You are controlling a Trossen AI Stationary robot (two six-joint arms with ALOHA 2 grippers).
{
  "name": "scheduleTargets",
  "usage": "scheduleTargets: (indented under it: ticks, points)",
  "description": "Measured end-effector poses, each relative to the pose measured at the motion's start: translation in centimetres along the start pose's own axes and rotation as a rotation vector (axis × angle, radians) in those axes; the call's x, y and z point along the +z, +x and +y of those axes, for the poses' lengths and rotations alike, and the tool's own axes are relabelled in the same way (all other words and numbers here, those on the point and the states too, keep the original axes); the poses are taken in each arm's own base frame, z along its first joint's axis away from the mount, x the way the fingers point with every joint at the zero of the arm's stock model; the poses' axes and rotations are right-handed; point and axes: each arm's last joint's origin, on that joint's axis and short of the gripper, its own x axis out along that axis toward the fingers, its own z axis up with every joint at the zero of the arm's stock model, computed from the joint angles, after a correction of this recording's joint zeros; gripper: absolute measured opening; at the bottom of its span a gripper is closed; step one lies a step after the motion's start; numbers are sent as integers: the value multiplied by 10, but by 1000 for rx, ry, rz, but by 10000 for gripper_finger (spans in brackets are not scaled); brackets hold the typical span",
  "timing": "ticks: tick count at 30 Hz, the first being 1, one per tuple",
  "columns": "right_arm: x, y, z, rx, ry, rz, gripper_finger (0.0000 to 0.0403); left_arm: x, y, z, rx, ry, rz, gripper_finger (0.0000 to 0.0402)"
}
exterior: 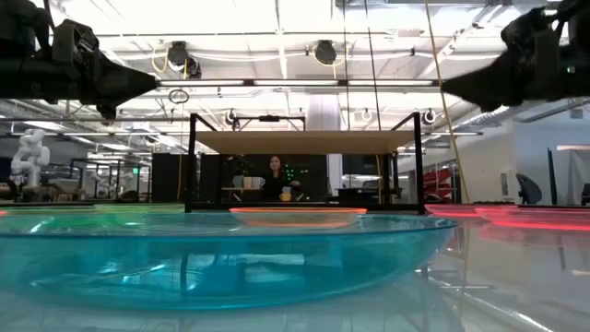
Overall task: Place and stack plates onto a shelf
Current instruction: Put the top orange plate on the shelf
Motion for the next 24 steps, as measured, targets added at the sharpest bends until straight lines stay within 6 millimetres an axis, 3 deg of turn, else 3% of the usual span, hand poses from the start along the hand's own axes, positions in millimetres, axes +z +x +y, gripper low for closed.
scheduleTargets:
  ticks: [6, 14, 18, 24]
  points:
    - [21, 2, -2, -14, -73, 0, 91, 0, 0, 0, 0, 0, 0, 81]
    - [19, 2, -2, -15, -81, 193, 91, 0, 0, 0, 0, 0, -2, 81]
    - [29, 1, -5, -68, -34, 285, 91, 0, 0, 0, 0, 0, -2, 81]
    - [40, 3, -5, -67, -16, 275, 91, 0, 0, 0, 0, 1, -4, 81]
